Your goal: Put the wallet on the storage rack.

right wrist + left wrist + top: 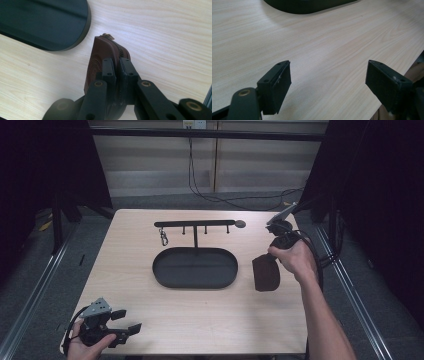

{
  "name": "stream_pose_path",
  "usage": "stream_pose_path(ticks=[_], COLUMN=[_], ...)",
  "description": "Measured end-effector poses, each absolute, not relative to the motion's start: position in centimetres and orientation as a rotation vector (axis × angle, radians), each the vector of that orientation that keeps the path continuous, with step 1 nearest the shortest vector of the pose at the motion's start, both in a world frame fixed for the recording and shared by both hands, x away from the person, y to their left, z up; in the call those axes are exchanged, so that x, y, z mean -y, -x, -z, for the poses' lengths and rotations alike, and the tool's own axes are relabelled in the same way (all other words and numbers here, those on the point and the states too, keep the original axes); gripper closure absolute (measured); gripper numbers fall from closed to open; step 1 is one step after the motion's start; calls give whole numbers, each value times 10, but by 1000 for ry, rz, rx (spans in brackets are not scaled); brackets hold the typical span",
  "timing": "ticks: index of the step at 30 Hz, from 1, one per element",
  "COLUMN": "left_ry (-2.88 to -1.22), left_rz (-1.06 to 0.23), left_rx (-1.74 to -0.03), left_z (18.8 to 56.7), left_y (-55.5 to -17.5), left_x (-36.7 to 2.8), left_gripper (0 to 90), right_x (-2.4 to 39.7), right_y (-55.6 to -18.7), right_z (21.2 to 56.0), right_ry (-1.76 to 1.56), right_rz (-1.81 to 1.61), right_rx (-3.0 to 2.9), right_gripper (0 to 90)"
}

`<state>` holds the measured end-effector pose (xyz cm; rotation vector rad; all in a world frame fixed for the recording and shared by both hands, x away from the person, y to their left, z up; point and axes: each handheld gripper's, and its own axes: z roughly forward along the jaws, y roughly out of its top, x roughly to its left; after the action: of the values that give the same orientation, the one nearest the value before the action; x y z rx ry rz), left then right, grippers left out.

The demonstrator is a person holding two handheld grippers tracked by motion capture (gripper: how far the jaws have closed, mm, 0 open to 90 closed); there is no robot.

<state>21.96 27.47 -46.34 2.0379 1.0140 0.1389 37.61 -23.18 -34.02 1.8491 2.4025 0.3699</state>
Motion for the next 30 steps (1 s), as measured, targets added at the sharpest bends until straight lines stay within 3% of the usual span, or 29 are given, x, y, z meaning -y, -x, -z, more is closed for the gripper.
stream_pose_path(ticks=[30], left_ry=[-2015], left_rz=[-89], left_rx=[-994], left_z=[463], left_y=[-222], left_x=[-277], left_gripper=[173], right_x=[220], right_y=[-376], right_z=[307], right_ry=[-1777], right_rz=[-506], right_rx=[-2374], right_gripper=[834])
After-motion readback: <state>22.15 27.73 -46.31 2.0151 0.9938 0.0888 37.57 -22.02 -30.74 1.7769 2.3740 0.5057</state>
